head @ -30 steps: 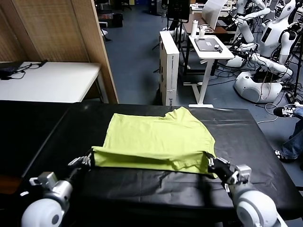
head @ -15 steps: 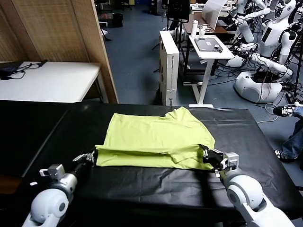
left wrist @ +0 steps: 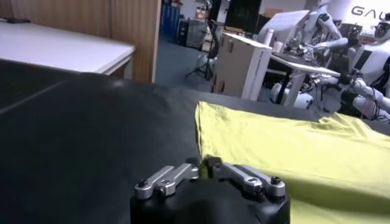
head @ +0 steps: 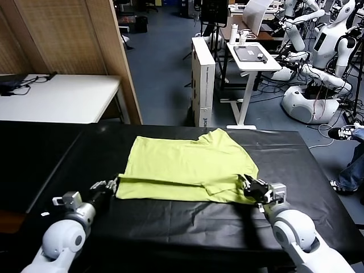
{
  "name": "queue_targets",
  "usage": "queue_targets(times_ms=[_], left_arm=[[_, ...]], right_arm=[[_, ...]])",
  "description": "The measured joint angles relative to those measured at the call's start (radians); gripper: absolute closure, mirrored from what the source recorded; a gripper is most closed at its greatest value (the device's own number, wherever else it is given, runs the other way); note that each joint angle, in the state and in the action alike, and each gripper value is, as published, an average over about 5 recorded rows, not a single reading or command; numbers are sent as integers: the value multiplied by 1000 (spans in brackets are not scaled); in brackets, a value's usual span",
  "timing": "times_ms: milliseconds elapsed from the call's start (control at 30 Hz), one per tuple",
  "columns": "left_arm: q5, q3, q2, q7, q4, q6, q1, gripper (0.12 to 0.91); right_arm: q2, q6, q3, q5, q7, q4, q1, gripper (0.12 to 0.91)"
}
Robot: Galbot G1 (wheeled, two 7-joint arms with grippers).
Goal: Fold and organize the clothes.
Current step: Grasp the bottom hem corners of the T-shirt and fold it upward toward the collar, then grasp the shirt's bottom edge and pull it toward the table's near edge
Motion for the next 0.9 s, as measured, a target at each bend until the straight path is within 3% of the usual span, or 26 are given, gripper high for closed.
queue_targets(times_ms=[67, 133, 533, 733, 833, 900], left_arm=[[9, -9, -4, -3, -15, 7, 19, 149], [17, -17, -10, -4, -34, 12, 41, 130], [59, -25, -56, 1, -83, 20, 149, 123], [58, -22, -61, 0, -89, 20, 154, 123], [58, -17, -65, -3, -93, 21, 155, 143], [59, -13, -68, -5, -92, 21, 156, 199]], right_arm=[[-3, -1, 20, 0, -2, 12, -37, 119], [-5, -1, 39, -1, -5, 19, -72, 118], [-10, 1, 73, -4, -16, 15, -160, 141], [-6, 1, 73, -8, -20, 11, -169, 325], [-6, 1, 73, -9, -21, 9, -170, 461], [-5, 1, 73, -10, -21, 9, -170, 583]])
